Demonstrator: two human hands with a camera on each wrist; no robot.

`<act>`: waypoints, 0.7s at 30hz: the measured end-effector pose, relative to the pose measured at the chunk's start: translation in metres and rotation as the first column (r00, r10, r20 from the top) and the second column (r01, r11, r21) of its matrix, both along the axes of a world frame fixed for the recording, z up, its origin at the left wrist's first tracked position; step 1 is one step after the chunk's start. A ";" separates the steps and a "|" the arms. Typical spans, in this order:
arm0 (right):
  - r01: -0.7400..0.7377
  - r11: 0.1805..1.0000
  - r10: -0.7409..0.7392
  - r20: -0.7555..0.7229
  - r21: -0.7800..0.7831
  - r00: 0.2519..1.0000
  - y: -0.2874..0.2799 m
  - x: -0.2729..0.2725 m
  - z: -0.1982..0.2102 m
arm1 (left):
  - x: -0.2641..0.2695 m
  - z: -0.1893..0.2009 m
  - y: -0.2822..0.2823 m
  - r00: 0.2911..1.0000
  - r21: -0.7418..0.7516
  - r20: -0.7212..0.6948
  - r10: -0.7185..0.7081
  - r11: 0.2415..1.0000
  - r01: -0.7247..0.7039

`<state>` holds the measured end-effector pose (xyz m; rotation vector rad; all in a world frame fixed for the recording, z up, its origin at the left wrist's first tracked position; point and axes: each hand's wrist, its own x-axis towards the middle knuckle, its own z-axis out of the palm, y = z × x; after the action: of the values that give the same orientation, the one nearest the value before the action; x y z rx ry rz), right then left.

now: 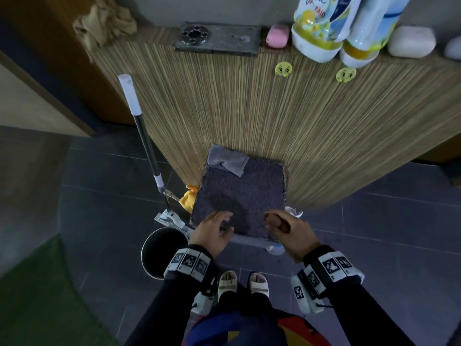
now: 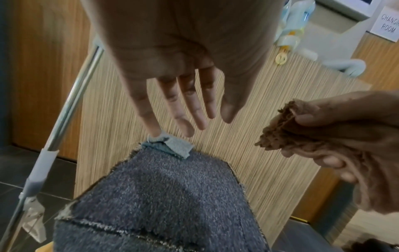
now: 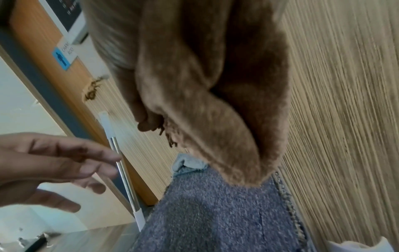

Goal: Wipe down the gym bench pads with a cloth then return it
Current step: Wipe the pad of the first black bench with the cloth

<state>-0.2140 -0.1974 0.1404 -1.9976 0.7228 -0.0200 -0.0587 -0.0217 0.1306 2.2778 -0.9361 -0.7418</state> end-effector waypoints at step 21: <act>-0.526 0.851 0.523 0.079 0.020 0.849 0.078 0.034 0.018 | -0.086 0.016 0.116 0.811 0.026 0.045 0.583 0.811 -0.585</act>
<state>-0.1802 -0.1194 0.1580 -2.0820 0.1081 0.2466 -0.1446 0.0941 0.1470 2.4223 -0.1858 -0.4413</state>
